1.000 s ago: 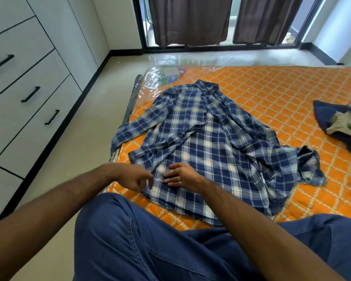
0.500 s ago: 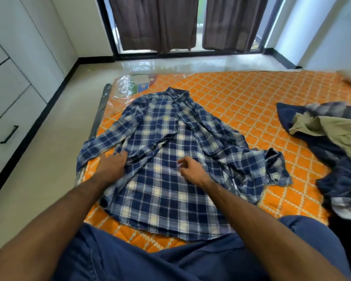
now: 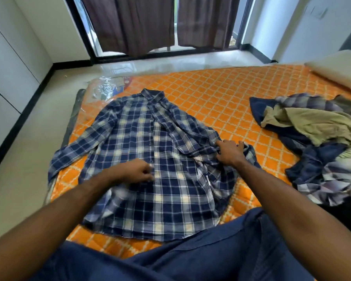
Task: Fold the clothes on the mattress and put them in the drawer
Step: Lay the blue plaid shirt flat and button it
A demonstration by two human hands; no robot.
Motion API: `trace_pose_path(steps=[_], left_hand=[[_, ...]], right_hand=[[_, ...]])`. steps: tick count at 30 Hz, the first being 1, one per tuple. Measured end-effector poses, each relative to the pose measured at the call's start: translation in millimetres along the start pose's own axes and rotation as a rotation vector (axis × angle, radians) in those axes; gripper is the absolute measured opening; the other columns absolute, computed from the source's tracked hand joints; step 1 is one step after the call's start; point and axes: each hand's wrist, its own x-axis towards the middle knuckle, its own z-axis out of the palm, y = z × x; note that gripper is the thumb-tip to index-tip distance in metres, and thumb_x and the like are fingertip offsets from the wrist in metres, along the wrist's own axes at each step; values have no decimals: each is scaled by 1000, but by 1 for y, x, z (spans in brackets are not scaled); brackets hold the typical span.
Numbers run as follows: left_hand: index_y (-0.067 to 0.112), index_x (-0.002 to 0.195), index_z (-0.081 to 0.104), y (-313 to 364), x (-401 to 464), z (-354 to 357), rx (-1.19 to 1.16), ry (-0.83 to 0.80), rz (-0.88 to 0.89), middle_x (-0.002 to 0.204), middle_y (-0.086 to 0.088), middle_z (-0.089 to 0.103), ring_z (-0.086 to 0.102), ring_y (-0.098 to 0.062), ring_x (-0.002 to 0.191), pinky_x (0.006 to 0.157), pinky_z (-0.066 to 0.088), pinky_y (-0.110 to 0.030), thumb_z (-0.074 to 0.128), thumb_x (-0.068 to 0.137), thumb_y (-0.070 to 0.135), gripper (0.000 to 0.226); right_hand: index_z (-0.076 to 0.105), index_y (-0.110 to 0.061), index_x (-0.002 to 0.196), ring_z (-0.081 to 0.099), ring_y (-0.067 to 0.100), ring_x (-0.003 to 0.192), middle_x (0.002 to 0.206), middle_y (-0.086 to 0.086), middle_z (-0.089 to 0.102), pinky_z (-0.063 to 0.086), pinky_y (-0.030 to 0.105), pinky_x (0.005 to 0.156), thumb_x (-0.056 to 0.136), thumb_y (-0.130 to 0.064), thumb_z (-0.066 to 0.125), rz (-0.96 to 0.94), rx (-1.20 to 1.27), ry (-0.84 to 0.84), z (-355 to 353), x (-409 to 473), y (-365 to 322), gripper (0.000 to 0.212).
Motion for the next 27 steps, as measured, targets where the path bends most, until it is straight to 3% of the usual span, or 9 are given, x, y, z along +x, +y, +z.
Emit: trace_pose_path(steps=[3, 5, 8, 11, 13, 15, 18, 23, 27], left_hand=[[17, 97, 66, 18, 7, 35, -523, -338, -48, 92, -1, 74, 72, -17, 86, 82, 57, -48, 58, 100, 44, 29], [11, 110, 63, 22, 9, 50, -713, -366, -85, 108, -14, 74, 74, -27, 96, 78, 58, -48, 53, 102, 44, 36], [6, 112, 61, 23, 9, 53, -803, -64, -81, 103, -15, 74, 72, -34, 94, 63, 58, -33, 52, 104, 36, 32], [16, 106, 64, 7, 13, 55, -687, 241, -90, 100, -7, 72, 69, -29, 96, 82, 59, -41, 55, 103, 30, 17], [18, 104, 66, 0, 16, 56, -676, 297, -108, 100, -4, 72, 70, -25, 95, 91, 56, -50, 57, 102, 29, 14], [15, 107, 65, 8, 16, 49, -766, 289, -119, 102, -6, 73, 70, -27, 96, 92, 57, -49, 54, 103, 33, 21], [13, 119, 59, 26, 18, 41, -1056, 238, -189, 114, -16, 70, 70, -29, 97, 79, 56, -40, 42, 105, 44, 38], [9, 131, 54, 50, 21, 41, -1623, 145, -210, 119, -16, 69, 71, -30, 98, 66, 60, -38, 42, 101, 56, 56], [0, 129, 55, 37, 31, 43, -1218, 429, -355, 104, -8, 66, 62, -20, 87, 67, 53, -30, 61, 97, 13, 35]], right_hand=[[31, -31, 155, 47, 38, 121, 146, 14, 36, 46, 51, 97, 101, -29, 59, -45, 114, -28, 3, 1, 8, 61], [23, -33, 159, 51, 37, 114, 147, 15, 29, 53, 46, 87, 102, -27, 58, -58, 190, -106, 3, 4, 12, 67], [38, -29, 150, 49, 40, 121, 146, 17, 30, 51, 47, 94, 101, -31, 59, -48, 130, -179, 3, 8, 13, 54], [57, -25, 126, 40, 37, 125, 139, 12, 36, 40, 51, 104, 97, -35, 62, -52, -1, -80, -3, 5, 11, 30], [65, -28, 115, 35, 34, 130, 136, 8, 39, 26, 55, 111, 92, -41, 63, -139, -150, 55, -13, -3, 7, 26], [71, -25, 106, 46, 28, 124, 126, 4, 52, 30, 53, 112, 90, -42, 63, -299, -273, 130, -29, -15, -6, 24], [66, -16, 93, 66, 23, 87, 88, 2, 64, 56, 37, 79, 95, -38, 59, -351, -19, -188, -51, -43, -41, 23], [55, -12, 117, 67, 23, 94, 115, 12, 66, 59, 33, 75, 99, -22, 64, -477, 680, -587, -42, -95, -123, 23], [56, -15, 123, 73, 31, 99, 123, 22, 66, 63, 39, 81, 104, -12, 56, -650, 844, -1255, -23, -117, -148, 19]])
